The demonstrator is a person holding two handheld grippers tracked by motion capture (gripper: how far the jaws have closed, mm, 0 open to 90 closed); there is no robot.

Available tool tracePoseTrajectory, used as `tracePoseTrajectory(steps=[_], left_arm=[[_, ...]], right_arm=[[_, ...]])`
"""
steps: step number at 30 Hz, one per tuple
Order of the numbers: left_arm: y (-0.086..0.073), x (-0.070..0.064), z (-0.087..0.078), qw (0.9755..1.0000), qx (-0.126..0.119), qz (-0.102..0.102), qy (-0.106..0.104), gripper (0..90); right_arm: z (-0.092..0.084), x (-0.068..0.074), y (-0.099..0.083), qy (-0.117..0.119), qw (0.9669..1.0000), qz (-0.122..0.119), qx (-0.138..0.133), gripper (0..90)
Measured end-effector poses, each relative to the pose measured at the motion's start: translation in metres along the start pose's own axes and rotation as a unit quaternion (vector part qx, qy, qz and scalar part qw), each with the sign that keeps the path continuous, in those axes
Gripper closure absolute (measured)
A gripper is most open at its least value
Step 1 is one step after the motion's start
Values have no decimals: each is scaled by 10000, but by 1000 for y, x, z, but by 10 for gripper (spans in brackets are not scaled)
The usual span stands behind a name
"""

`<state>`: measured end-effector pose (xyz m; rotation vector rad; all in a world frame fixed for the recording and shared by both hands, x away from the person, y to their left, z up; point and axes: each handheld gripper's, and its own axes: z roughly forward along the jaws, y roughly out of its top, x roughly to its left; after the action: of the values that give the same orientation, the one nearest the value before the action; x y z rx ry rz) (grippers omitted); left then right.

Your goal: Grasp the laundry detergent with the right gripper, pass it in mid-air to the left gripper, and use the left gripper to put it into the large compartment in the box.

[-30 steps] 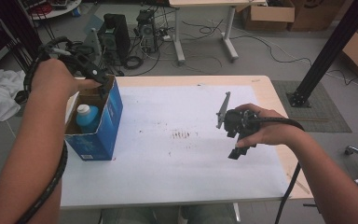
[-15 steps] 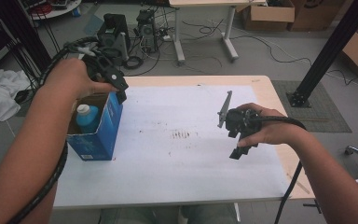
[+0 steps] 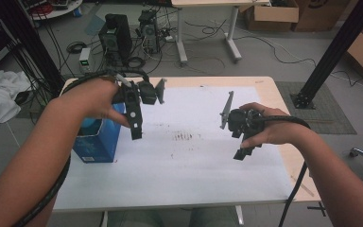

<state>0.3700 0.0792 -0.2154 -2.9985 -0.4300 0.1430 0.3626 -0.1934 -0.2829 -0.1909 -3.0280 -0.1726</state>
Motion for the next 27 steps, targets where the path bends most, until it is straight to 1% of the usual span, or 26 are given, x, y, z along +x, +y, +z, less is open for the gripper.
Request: tracePoseTrajectory(steps=[3,5,9,11,13,16,23,25,27], left_arm=[[6,-8,5,9998,-22,197,-70,1],[8,-11,6,9993,-98,323,-155,1],[12,-17,9,9969,-329,654,-298,1],[14,-19,10,9956,-426,762,-344,1],[16,-19,11,9950,-462,808,-363,1],[18,-17,13,9948,-488,822,-351,1],[24,-17,10,9937,-534,927,-342,1],[26,-16,10,9934,-554,942,-345,1],[28,-16,9,9933,-554,965,-314,1]], right_arm=[[1,-2,0,14,10000,30,-15,177],[1,-2,0,16,10000,59,-20,177],[-2,-3,3,0,10000,55,22,177],[-3,-4,4,7,10000,62,15,177],[-3,-4,5,3,10000,56,39,177],[-2,-6,6,26,10000,61,56,177],[-1,-9,5,22,9999,109,87,178],[-1,-10,5,28,9999,124,56,178],[-1,-10,5,11,9999,124,91,178]])
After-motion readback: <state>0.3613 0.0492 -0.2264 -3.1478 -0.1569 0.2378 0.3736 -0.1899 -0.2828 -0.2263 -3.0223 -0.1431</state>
